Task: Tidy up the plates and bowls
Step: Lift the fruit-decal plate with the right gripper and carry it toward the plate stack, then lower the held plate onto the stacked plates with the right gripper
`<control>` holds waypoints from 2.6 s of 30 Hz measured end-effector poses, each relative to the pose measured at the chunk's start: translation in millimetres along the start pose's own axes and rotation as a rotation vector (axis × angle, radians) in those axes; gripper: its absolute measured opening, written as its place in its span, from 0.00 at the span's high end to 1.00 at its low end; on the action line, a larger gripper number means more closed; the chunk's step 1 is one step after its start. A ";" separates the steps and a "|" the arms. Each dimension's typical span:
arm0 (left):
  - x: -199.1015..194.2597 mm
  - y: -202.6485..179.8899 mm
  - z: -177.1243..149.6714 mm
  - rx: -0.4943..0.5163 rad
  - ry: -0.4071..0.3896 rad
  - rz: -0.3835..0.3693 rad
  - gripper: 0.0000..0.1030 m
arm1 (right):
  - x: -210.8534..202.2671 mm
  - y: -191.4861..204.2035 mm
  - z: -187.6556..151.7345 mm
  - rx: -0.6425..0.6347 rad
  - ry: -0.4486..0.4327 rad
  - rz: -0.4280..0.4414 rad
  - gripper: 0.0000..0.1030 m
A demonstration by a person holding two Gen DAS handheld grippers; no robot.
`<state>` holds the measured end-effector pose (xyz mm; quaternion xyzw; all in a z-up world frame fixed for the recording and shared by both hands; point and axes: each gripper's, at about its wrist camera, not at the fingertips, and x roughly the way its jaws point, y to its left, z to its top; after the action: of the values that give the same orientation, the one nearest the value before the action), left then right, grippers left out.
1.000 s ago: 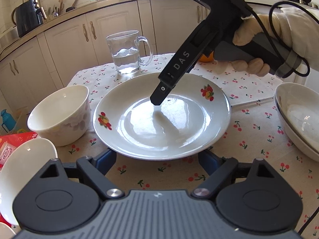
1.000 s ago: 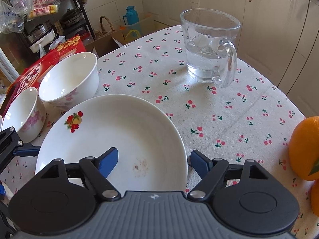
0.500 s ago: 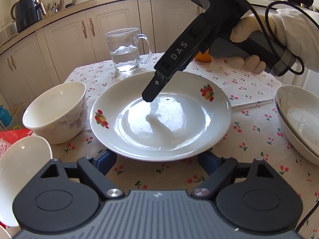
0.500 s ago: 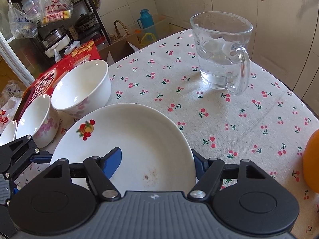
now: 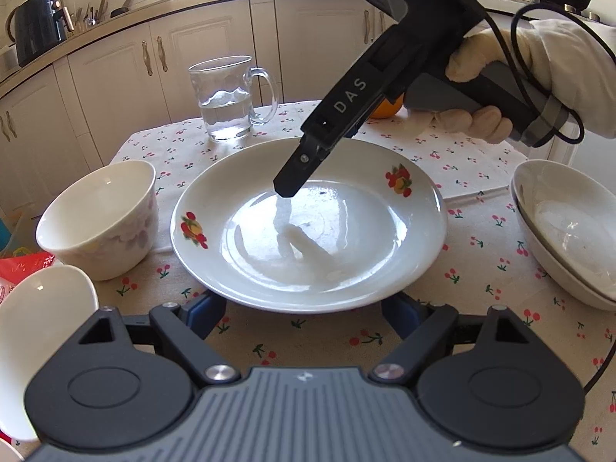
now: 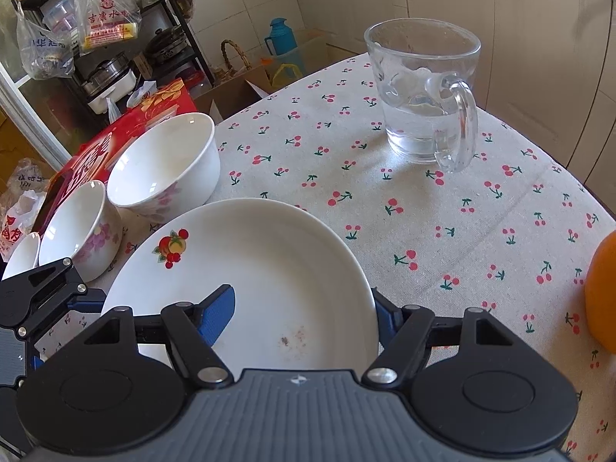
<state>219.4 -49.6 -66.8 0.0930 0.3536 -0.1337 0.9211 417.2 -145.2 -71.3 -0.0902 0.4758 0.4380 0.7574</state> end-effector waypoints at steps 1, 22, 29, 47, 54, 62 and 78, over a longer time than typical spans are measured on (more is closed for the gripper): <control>-1.7 -0.8 -0.5 0.006 0.000 -0.003 0.15 | -1.5 0.8 -1.4 0.006 0.000 -0.001 0.24; -61.2 -15.2 -10.7 0.100 -0.024 -0.067 0.15 | -48.8 46.1 -38.8 0.064 -0.043 -0.032 0.24; -80.9 -31.3 -9.9 0.145 -0.053 -0.108 0.15 | -78.4 58.3 -63.6 0.099 -0.078 -0.067 0.24; -84.8 -94.1 -5.1 0.299 -0.059 -0.299 0.15 | -157.0 59.3 -162.7 0.264 -0.167 -0.204 0.24; -75.9 -113.7 -2.5 0.344 -0.044 -0.349 0.15 | -172.2 51.5 -195.7 0.332 -0.191 -0.232 0.24; -68.3 -128.7 -2.7 0.368 -0.024 -0.369 0.15 | -177.4 41.9 -217.3 0.380 -0.203 -0.242 0.24; -59.3 -138.4 2.5 0.395 -0.020 -0.371 0.15 | -175.5 25.3 -236.3 0.425 -0.221 -0.242 0.24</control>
<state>135.4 -170.6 -35.5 0.2029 0.3227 -0.3676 0.8482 217.9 -362.1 -49.4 0.0630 0.4572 0.2415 0.8536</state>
